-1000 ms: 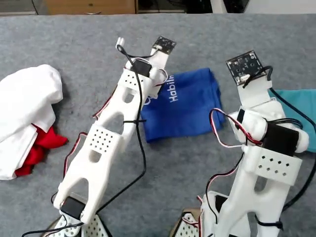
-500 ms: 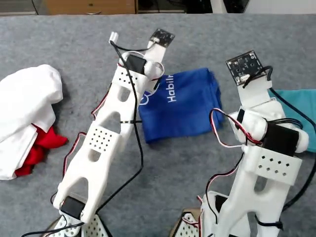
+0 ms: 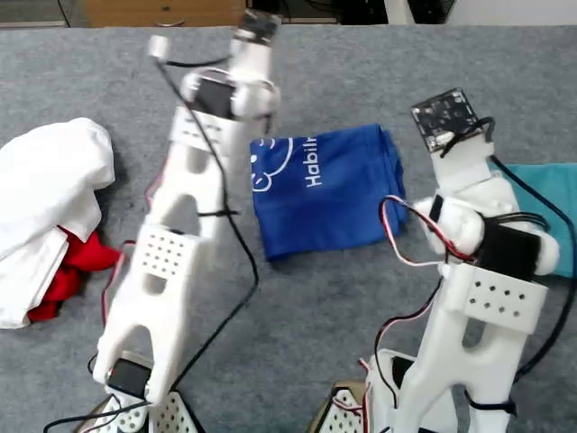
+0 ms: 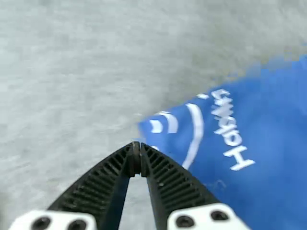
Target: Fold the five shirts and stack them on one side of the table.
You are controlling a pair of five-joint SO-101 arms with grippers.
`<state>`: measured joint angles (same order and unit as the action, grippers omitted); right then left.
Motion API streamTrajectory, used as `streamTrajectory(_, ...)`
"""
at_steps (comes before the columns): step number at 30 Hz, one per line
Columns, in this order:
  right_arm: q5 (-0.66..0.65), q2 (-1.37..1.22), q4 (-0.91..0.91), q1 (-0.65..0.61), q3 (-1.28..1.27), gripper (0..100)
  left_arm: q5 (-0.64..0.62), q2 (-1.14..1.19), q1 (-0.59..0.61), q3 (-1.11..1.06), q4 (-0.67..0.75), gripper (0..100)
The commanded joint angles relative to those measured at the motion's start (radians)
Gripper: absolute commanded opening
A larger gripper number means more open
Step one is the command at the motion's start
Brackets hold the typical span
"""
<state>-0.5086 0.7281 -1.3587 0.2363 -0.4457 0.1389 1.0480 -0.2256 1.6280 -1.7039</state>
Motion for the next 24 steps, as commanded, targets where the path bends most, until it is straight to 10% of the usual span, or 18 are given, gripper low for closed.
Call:
streamTrajectory(1,0.012,-0.030,0.091,-0.070,-0.042,2.6,-0.005,-0.094,0.107,0.044,-0.055,2)
streamTrajectory(10,0.104,-0.378,0.144,-0.266,0.068,2.6,0.043,-0.191,0.419,-0.006,-0.058,2)
streamTrajectory(24,0.095,-0.980,0.103,-0.226,0.397,2.6,0.121,-0.455,0.712,-0.293,-0.058,2)
